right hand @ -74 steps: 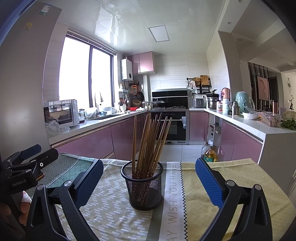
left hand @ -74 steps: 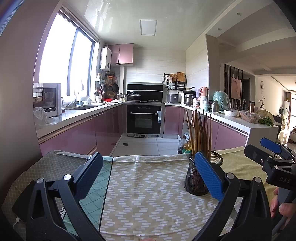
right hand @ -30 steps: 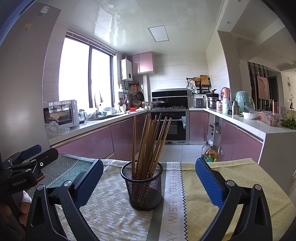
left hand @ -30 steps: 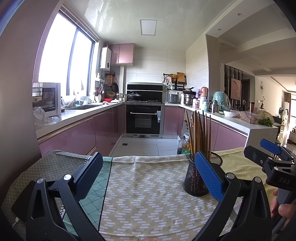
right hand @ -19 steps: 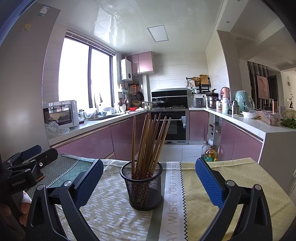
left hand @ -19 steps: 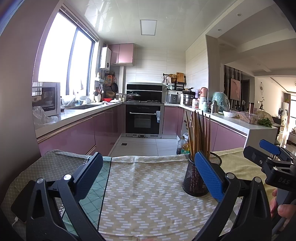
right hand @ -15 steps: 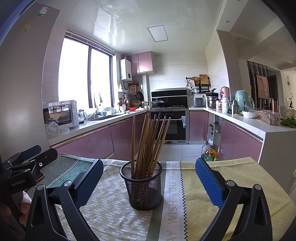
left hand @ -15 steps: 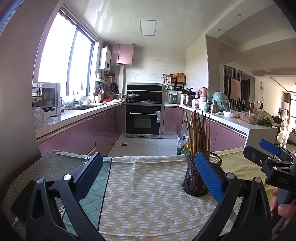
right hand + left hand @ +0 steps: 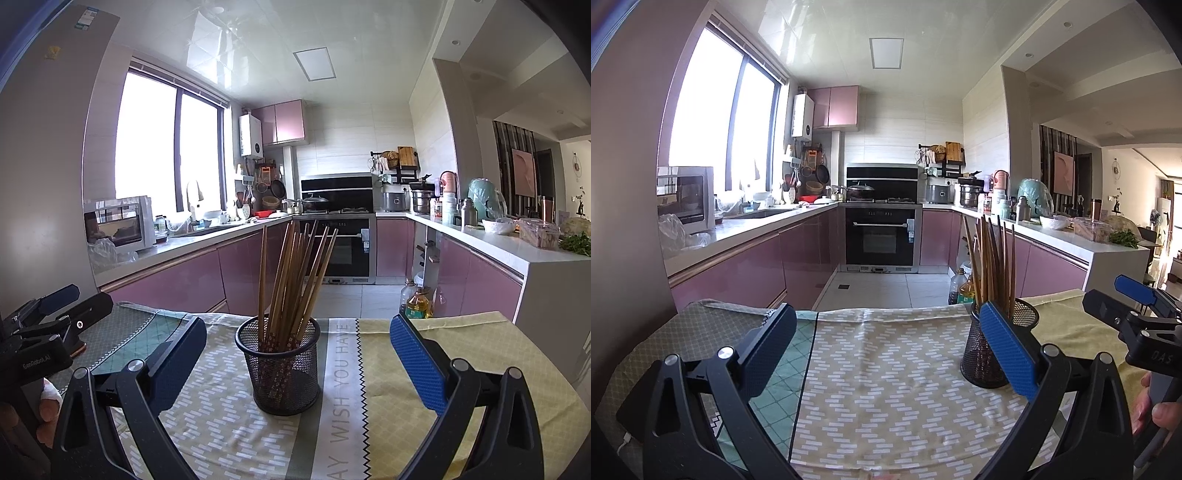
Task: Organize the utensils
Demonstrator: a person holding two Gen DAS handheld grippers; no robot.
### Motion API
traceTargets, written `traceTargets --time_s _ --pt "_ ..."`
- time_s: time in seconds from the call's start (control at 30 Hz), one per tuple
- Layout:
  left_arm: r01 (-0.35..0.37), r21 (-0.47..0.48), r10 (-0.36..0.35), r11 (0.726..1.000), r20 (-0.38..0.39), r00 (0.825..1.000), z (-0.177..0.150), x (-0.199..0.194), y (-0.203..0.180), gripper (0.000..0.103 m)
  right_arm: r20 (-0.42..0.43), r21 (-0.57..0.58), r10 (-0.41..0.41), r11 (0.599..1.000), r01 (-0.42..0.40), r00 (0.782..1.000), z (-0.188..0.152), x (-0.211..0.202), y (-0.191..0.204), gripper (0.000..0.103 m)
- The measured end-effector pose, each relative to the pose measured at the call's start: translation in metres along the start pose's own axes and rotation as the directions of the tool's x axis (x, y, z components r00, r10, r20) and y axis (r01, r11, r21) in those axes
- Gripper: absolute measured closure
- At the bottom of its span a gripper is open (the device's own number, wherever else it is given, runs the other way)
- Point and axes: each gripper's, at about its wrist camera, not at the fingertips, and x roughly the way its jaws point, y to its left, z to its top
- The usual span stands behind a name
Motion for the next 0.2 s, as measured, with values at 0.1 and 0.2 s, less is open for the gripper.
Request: traceTargets --time_s 0.1,0.2 --pt "-0.007 -0.02 0.006 1.0 -0.045 0.999 -0.003 0.008 0.008 0.005 -0.038 0.005 -0.034 0.999 0.035 0.999 -0.004 0.003 -0.014 0.007" --pt "-0.027 -0.009 0.026 1.0 -0.101 0.995 -0.008 0.018 0.015 0.005 -0.134 0.022 -0.102 0.994 0.106 0.986 -0.01 0.015 -0.044 0.007"
